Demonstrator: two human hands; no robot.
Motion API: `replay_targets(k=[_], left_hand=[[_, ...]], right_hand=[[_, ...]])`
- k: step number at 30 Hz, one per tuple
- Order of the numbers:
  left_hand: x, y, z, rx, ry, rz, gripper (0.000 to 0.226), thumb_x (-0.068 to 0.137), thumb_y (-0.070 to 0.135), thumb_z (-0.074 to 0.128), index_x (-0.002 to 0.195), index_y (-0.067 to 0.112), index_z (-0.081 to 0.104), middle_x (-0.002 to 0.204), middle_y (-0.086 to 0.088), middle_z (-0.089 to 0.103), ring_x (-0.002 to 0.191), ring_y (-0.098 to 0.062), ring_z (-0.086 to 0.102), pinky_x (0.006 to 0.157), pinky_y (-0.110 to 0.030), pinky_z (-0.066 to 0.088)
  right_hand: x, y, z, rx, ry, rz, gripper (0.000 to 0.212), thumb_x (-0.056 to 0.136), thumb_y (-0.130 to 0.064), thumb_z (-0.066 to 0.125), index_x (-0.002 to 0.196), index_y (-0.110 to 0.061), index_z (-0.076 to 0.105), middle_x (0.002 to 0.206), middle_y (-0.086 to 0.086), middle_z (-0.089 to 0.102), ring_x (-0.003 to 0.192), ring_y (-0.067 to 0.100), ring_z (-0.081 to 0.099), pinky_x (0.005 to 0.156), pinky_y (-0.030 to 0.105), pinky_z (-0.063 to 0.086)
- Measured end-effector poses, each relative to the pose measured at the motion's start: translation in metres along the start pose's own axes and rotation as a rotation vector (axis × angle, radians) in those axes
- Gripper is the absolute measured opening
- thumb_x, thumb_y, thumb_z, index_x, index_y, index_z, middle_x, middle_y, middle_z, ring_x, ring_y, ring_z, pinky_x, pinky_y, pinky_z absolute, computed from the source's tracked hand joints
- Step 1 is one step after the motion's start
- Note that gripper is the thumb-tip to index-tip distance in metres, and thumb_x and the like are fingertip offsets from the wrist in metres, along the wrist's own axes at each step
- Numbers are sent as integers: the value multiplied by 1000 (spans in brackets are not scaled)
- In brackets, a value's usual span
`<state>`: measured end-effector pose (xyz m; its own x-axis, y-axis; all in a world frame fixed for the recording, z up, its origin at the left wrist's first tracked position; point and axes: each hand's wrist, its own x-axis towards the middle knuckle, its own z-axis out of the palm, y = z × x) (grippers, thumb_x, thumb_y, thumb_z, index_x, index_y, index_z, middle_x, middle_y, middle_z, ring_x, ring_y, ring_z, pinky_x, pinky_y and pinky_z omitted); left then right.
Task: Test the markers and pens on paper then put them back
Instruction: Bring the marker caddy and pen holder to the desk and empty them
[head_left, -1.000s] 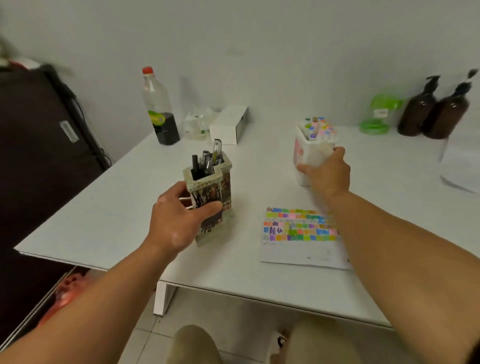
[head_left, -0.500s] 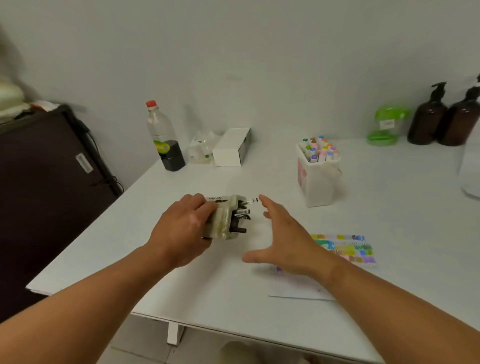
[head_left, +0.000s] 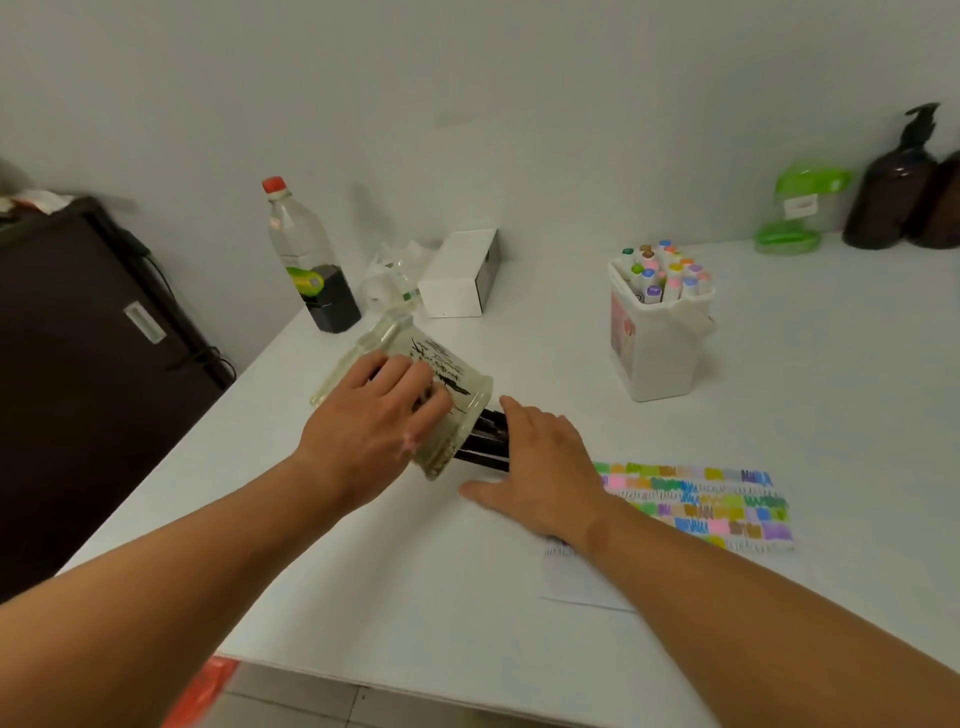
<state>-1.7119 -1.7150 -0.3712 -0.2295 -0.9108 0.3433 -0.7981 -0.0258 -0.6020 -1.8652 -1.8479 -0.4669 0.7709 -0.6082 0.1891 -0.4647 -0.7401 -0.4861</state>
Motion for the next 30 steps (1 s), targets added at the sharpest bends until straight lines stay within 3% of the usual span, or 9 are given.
replay_targets(k=[4,7,12,18,22,25,30], left_hand=[[-5,-13,2,13,25,-34,23,86,12,57,109,9,62,104,-15,61,94,-35,59,91,-48,49],[-13,-26,7,3,-16,-143,27,84,11,60,110,9,62,104,-15,59,96,-36,57,91,-47,45],[-29,-44,18,-175,-98,-566,46,66,12,82,107,7,61,95,-12,55,81,-32,51,67,-45,49],[-27,-41,41,-658,64,-1176,55,60,33,92,100,22,57,94,2,58,83,-21,55,68,-33,45],[-4,-24,55,-929,148,-1353,51,58,38,92,92,28,56,86,13,63,79,-10,61,62,-24,47],[21,-10,70,-1074,171,-1437,52,61,37,92,98,27,58,90,12,66,83,-13,65,72,-31,57],[54,6,98,-1138,201,-1439,55,66,36,90,106,27,52,102,5,66,93,-18,65,84,-41,59]], right_hand=[[4,0,-1,-158,92,-55,41,90,-47,57,122,-22,53,111,1,63,99,25,56,86,39,43],[3,4,-6,-247,50,-83,25,95,-38,51,115,-22,51,108,1,61,96,24,54,80,39,41],[-4,14,-17,-252,-74,-136,46,93,-55,50,128,-25,50,118,-1,54,109,23,50,92,39,41],[-15,19,-24,-226,-173,-178,88,75,-88,36,141,-31,42,128,-7,50,116,17,46,107,38,37],[-21,29,-28,-225,-196,-220,93,72,-92,34,144,-33,39,135,-11,48,121,13,45,112,38,32],[-24,35,-32,-217,-220,-218,97,72,-93,33,149,-33,33,144,-12,41,129,12,40,117,36,27],[-24,43,-34,-195,-229,-216,97,73,-92,33,150,-34,32,146,-14,39,131,10,38,120,34,24]])
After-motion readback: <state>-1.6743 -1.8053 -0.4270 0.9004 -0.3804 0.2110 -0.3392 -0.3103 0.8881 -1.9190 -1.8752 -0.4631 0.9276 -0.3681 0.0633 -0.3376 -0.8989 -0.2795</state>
